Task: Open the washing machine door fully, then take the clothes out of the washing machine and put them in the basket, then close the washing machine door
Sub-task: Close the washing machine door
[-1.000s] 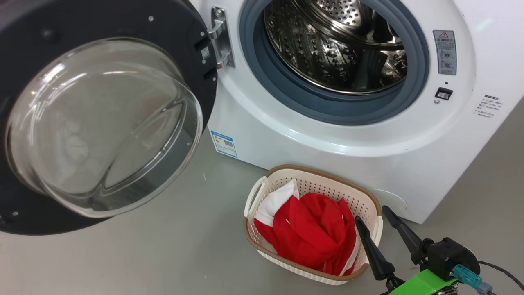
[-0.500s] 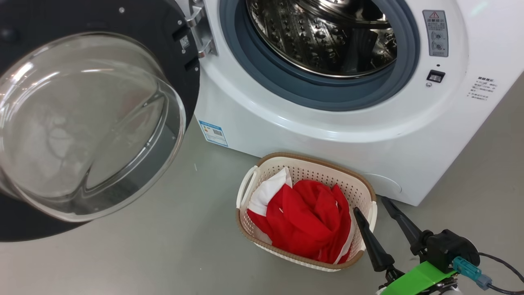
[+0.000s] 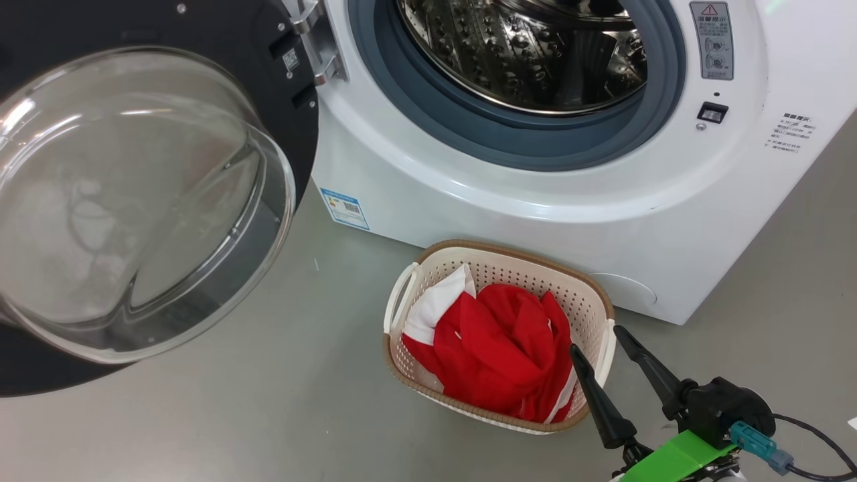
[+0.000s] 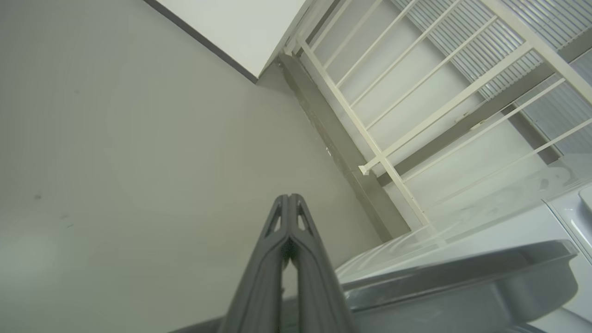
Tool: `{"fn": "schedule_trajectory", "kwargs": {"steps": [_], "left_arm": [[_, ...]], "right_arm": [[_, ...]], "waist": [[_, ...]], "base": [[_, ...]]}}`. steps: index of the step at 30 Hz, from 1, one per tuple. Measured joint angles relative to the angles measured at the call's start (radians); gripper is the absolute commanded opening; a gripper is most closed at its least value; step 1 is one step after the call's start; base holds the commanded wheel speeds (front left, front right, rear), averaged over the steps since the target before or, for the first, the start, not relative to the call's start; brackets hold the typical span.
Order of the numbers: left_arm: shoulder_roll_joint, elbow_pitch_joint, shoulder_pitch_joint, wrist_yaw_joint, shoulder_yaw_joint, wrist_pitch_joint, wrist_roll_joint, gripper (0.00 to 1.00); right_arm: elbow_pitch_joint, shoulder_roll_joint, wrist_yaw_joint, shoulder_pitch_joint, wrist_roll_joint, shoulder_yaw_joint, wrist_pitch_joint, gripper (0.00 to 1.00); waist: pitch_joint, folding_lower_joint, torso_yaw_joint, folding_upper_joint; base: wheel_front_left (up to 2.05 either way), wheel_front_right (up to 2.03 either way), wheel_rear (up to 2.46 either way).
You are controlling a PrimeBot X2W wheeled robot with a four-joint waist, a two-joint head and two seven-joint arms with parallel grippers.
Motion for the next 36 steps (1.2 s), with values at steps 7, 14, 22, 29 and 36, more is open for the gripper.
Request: {"fn": "schedule_trajectory", "kwargs": {"steps": [7,14,22,29,36], "left_arm": [[-0.005,0.026,-0.006,0.000,-0.037,0.168,-0.035,0.00],[-0.005,-0.044,0.015,0.001,-0.061,0.289,-0.077,0.00],[0.026,-0.251,0.147,0.002,-0.096,0.449,-0.153,0.00],[0.020,-0.459,0.284,0.002,-0.126,0.547,-0.257,0.00],[-0.061,-0.671,0.436,0.000,-0.191,0.628,-0.381,0.00]], "right_arm": [[0.001,0.000,0.000,0.000,0.000,0.000,0.000,1.00],[0.001,0.000,0.000,0.000,0.000,0.000,0.000,1.00],[0.002,0.003,0.000,0.000,0.000,-0.003,0.000,1.00],[0.002,0.005,0.000,0.000,0.000,-0.007,0.000,1.00],[0.000,0.008,0.000,0.001,0.000,-0.019,0.000,1.00]], "waist": [[0.008,0.0000,-0.002,0.0000],[0.007,0.0000,-0.002,0.0000],[0.003,0.0000,0.000,0.0000],[-0.010,0.0000,-0.004,0.0000],[-0.035,0.0000,-0.011,0.0000]], "base": [[0.00,0.00,0.00],[0.00,0.00,0.00],[0.00,0.00,0.00],[0.00,0.00,0.00],[0.00,0.00,0.00]]}}
